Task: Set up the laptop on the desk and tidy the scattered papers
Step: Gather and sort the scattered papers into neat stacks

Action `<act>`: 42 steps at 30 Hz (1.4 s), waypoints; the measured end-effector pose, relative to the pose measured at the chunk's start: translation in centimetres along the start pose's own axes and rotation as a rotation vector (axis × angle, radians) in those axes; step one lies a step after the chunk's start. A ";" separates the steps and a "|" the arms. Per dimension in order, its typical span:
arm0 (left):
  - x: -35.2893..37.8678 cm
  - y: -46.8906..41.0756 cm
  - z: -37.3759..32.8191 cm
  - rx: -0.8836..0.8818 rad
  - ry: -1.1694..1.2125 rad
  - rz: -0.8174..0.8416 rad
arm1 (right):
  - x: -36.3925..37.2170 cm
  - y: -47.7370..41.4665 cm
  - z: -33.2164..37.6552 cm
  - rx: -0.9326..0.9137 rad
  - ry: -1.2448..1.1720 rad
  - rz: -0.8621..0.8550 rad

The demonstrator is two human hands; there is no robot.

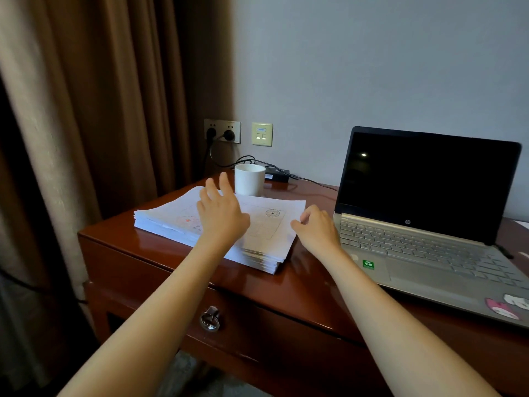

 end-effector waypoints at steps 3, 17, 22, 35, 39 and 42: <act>0.2 -0.7 -3.2 0.113 -0.110 0.082 | -1.7 -0.2 -0.1 -0.034 0.033 -0.023; 4.8 0.2 -16.6 0.495 -0.209 0.448 | -11.0 2.2 -6.4 0.048 0.553 -0.064; 8.1 2.2 -21.8 0.604 -0.290 0.597 | -14.3 3.6 -10.3 0.156 0.587 -0.061; 13.5 9.8 -36.0 0.915 -0.354 0.676 | -22.7 9.0 -24.0 0.469 0.546 -0.028; 15.2 12.1 -39.4 1.012 -0.381 0.696 | -24.3 11.1 -28.5 0.595 0.493 -0.018; 16.8 13.6 -41.6 1.062 -0.446 0.689 | -25.1 12.3 -31.1 0.659 0.482 -0.004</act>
Point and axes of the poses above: each hand's wrist, its own y-axis away from the middle knuckle, its own x-axis out of the palm, z = x × y, the point moved 7 cm from there along -y, towards the middle knuckle, and after that the axes turned 12 degrees about z, right-handed, at the moved point
